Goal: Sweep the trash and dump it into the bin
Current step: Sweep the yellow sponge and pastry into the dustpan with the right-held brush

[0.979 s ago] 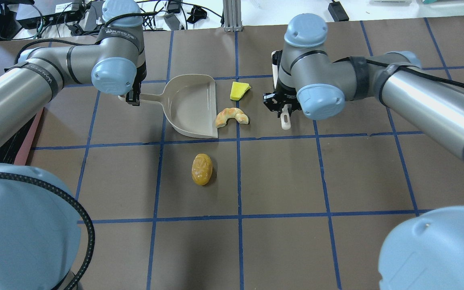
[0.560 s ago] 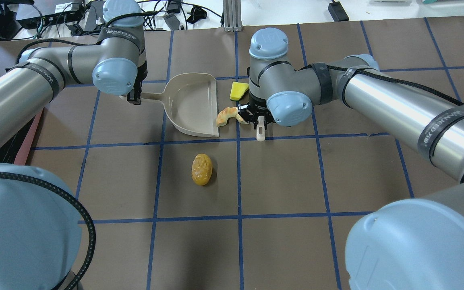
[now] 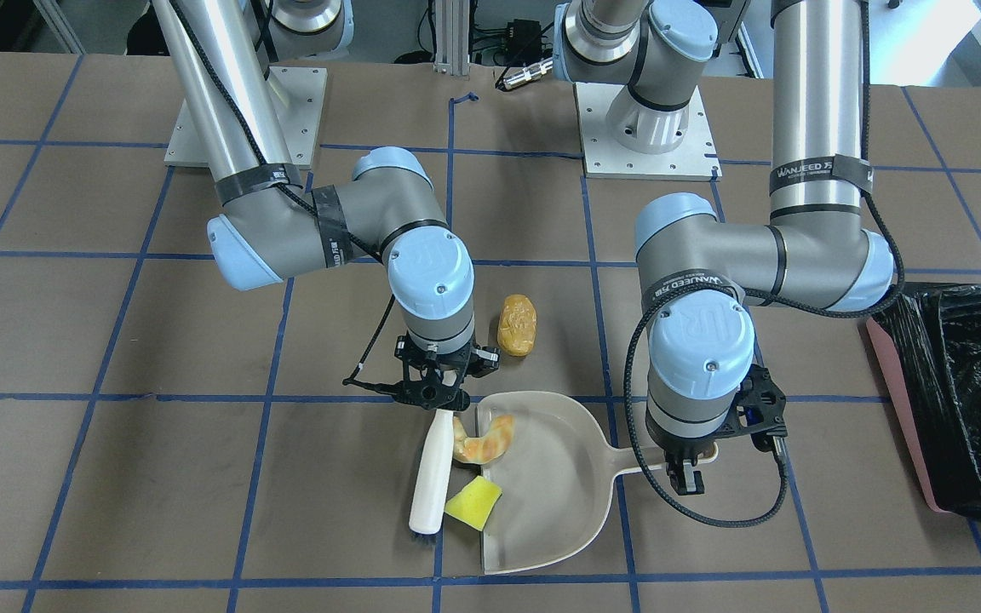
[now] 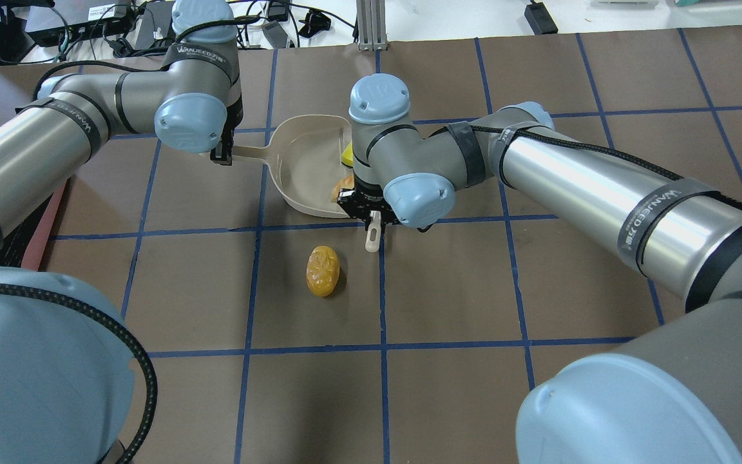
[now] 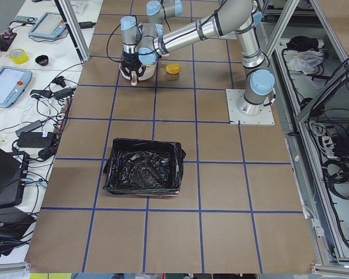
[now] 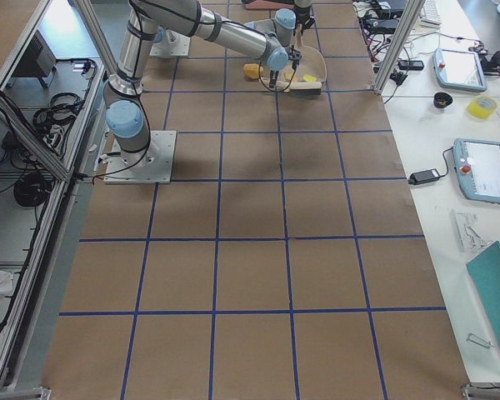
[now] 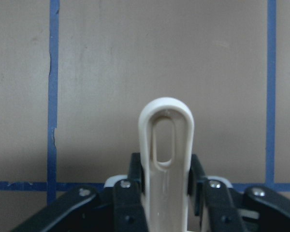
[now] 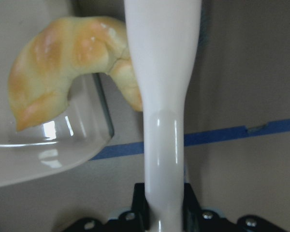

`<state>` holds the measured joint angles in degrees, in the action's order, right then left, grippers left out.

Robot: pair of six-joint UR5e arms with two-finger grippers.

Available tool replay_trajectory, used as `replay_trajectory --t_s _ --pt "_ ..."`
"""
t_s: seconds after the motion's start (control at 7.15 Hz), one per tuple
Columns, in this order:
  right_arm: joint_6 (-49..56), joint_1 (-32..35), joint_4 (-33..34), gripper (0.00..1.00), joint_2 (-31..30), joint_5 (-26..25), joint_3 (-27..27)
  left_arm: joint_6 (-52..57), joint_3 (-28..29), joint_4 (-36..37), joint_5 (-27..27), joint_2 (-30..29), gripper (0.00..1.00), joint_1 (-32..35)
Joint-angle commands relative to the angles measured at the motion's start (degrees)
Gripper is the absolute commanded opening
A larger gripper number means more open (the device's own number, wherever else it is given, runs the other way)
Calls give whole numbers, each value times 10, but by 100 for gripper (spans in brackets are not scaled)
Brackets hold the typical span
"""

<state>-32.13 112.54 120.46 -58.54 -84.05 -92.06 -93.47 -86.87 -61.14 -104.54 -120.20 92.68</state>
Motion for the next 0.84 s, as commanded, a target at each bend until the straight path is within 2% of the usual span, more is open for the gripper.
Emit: replay_trajectory --t_s 0.0,0.14,0.28,0.42,0.7 --pt "-41 29 2 0 0 14 1 -1 -3 28 9 -8 0 8" --pt "-45 30 -3 0 -2 19 14 0 -5 30 13 -10 0 8" --pt "-62 36 -7 0 -2 46 33 8 -8 76 46 -18 0 7" --pt "-51 37 -29 0 -2 36 40 14 -8 84 85 -28 0 7" --pt "-50 30 -41 0 -8 1 47 21 -8 88 121 -34 0 5"
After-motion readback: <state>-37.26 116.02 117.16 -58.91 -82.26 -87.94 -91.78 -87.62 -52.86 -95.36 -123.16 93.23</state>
